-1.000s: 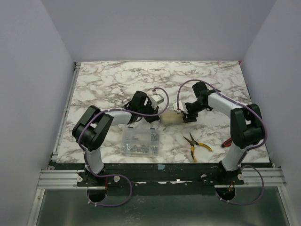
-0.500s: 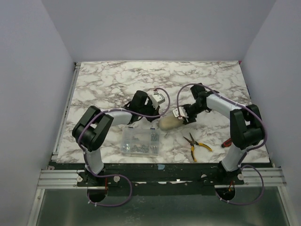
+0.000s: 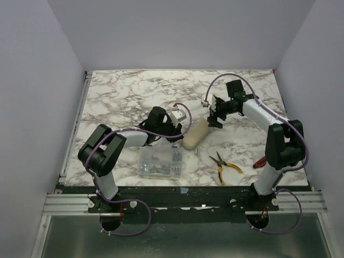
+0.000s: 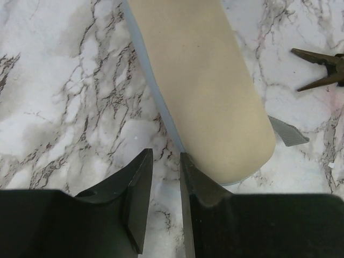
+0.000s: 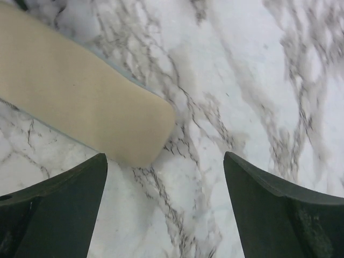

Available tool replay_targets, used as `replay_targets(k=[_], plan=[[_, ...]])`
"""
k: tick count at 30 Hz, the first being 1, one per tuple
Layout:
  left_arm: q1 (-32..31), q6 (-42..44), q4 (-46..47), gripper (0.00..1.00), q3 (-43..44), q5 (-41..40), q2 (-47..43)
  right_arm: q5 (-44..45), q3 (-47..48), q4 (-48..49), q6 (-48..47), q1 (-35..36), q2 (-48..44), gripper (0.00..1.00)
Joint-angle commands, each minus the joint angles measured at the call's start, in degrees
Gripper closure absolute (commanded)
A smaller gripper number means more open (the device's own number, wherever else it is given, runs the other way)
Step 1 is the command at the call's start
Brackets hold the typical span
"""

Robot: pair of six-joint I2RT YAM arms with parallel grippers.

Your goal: Open the umbrella

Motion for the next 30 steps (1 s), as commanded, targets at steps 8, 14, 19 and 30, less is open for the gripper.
replay_targets(k=[8, 14, 19, 30], plan=[[-5.11, 1.45, -0.83, 0.68, 4.22, 0.93, 1.35, 3.13, 4.72, -6.76, 47.29, -6.46, -4.34, 0.07], [-5.76, 2.17, -1.79, 0.61, 4.10, 0.76, 0.43, -3.05, 2.26, -9.85, 60.47, -6.46, -3.28, 0.07], [-6.20, 3.66, -1.98, 0.59, 2.24, 0.26, -0.62, -4.80, -0.36, -5.44, 67.89, -6.21, -1.12, 0.07], [-8.54, -2.43, -3.69, 0.64, 12.32, -2.99, 7.20, -8.37, -7.45, -1.10, 73.27, -5.77, 3.53, 0.23]])
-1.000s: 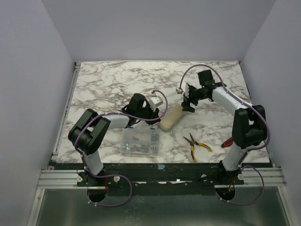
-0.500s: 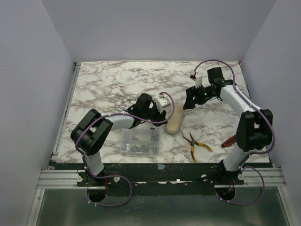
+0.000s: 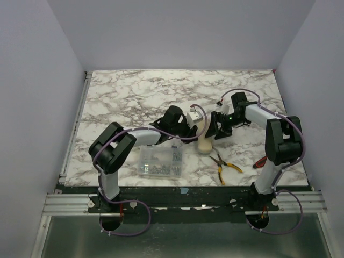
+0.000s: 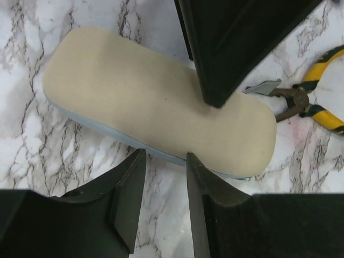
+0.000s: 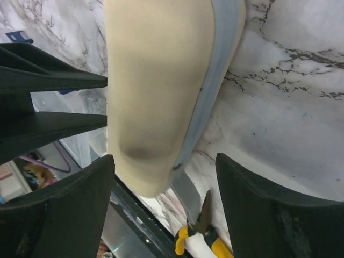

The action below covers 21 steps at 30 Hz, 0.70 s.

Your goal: Open the umbrella

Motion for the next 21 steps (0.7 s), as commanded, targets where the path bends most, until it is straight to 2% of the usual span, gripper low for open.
replay_targets(k=[1, 4, 8, 15, 21], plan=[[-0.58, -3.11, -1.42, 0.65, 5.18, -2.39, 3.65, -3.51, -1.84, 4.57, 3.30, 0.35, 2.02, 0.26], [-0.58, -2.78, -0.68, 0.65, 4.86, -2.65, 2.94, -3.92, -1.53, 5.80, 4.00, 0.34, 3.53, 0.35], [-0.87, 1.48, 1.98, 0.61, -1.54, -3.14, -2.42, -4.21, -1.46, 6.75, 4.09, 0.35, 4.76, 0.41], [-5.54, 1.44, 4.75, 0.51, -11.23, -9.83, -8.62, -4.47, -4.00, 9.47, 6.57, 0.34, 4.99, 0.45], [-8.71, -1.71, 4.62, 0.46, -10.31, -12.86, -6.55, -4.65, -8.46, 15.65, 11.63, 0.34, 3.38, 0.46]])
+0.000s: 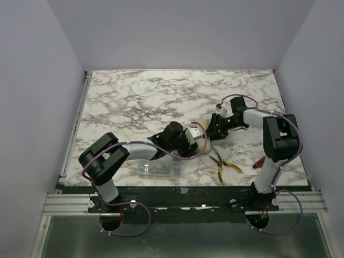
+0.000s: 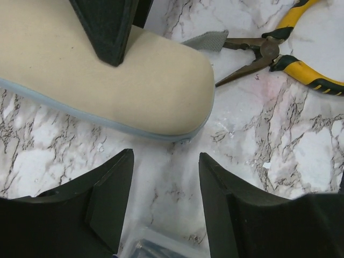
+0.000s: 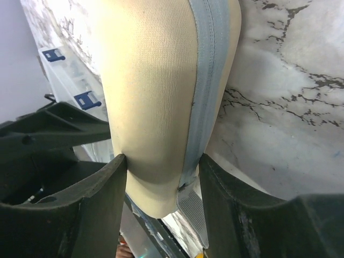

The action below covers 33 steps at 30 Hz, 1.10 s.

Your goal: Open the umbrella

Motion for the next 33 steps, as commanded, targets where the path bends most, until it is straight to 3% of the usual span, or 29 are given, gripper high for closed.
replay_targets(k=[1, 11, 14, 19, 23, 33], plan=[[-2.30, -2.33, 1.37, 0.45, 1.43, -4.33, 1.63, 1.61, -3.88, 5.74, 4.21, 0.36, -0.10, 0.46], [-3.16, -4.94, 1.14, 0.47, 3.67, -10.31, 5.55, 2.17, -3.94, 9.63, 6.93, 0.37, 0.45, 0.47], [-3.16, -5.13, 1.40, 0.58, 4.58, -11.03, 5.80, 2.46, -4.40, 9.88, 6.84, 0.36, 0.25, 0.47], [-3.08, -4.29, 1.68, 0.86, 5.38, -9.99, 5.76, 3.92, -4.50, 10.15, 4.70, 0.40, 0.08, 0.52], [-2.69, -1.27, 1.67, 0.99, 5.05, -9.34, 4.95, 6.53, -4.33, 9.28, 0.96, 0.38, -0.16, 0.60], [2.53, -0.33, 1.13, 1.00, 6.12, -7.34, 4.79, 8.59, -3.64, 7.71, -2.67, 0.39, 0.43, 0.69]])
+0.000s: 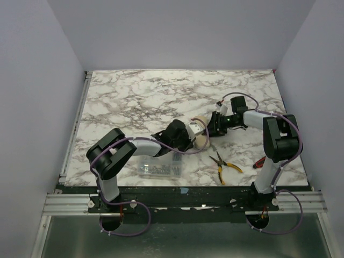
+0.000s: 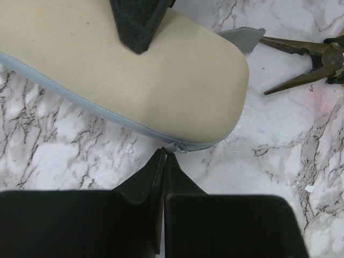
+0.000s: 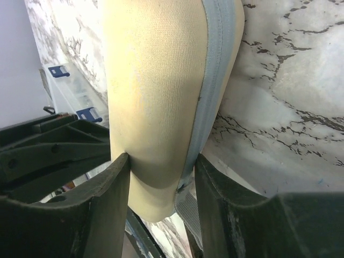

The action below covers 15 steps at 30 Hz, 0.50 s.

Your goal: Open the umbrella

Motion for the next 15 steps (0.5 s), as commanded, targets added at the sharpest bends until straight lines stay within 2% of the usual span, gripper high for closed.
replay_targets(k=[1, 8, 10, 12, 13, 15], plan=[[3.19, 2.06, 1.47, 1.00, 2.97, -0.19, -0.37, 8.86, -0.65, -2.17, -6.37, 0.40, 0.93, 0.70], [5.41, 3.43, -0.03, 1.00, 6.60, 2.02, 1.43, 8.73, 0.54, -3.49, -8.49, 0.41, 1.08, 0.71], [5.98, 4.74, 0.33, 0.98, 5.77, 7.74, 0.54, 8.83, 1.10, -3.64, -8.34, 0.41, 1.31, 0.71], [5.83, 6.96, 2.49, 0.71, 2.54, 11.22, -1.81, 8.72, 1.67, -4.01, -7.46, 0.36, 2.05, 0.71], [5.74, 7.61, 2.89, 0.61, 0.92, 12.39, -3.08, 8.59, 2.04, -4.36, -7.05, 0.34, 2.49, 0.72], [5.35, 8.59, 2.52, 0.52, -0.80, 13.82, -4.56, 8.83, 2.64, -4.39, -5.83, 0.34, 3.02, 0.72]])
